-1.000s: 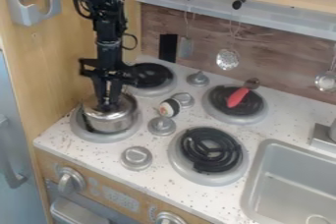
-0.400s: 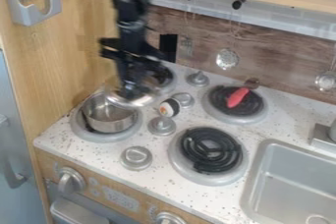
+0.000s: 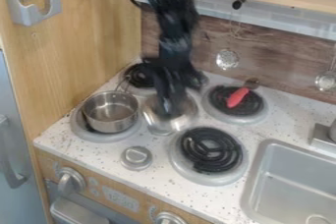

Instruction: Opens up the silver pot

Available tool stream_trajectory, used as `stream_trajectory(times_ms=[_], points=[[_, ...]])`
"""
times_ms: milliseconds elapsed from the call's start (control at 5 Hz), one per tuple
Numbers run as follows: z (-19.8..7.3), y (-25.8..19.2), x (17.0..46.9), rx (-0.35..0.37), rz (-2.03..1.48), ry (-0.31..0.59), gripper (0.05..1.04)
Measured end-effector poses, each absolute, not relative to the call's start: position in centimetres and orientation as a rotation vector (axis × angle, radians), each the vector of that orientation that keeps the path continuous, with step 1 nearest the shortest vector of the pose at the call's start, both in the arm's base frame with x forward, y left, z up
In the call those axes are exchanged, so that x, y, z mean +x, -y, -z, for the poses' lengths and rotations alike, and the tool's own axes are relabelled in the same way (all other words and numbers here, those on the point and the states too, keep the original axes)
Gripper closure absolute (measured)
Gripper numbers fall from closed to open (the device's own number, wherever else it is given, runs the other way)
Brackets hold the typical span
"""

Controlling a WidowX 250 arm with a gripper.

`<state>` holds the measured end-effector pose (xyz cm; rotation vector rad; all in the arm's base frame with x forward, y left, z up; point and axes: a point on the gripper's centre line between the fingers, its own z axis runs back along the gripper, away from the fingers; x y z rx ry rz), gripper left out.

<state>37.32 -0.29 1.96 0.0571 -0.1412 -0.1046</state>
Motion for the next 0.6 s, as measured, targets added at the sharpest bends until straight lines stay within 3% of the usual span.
stream_trajectory(times_ms=[400,600], points=[[3.1,2.6,39.7,0.022,0.207,0.024,0.842],[4.0,3.5,41.3,0.029,0.237,0.017,0.843]])
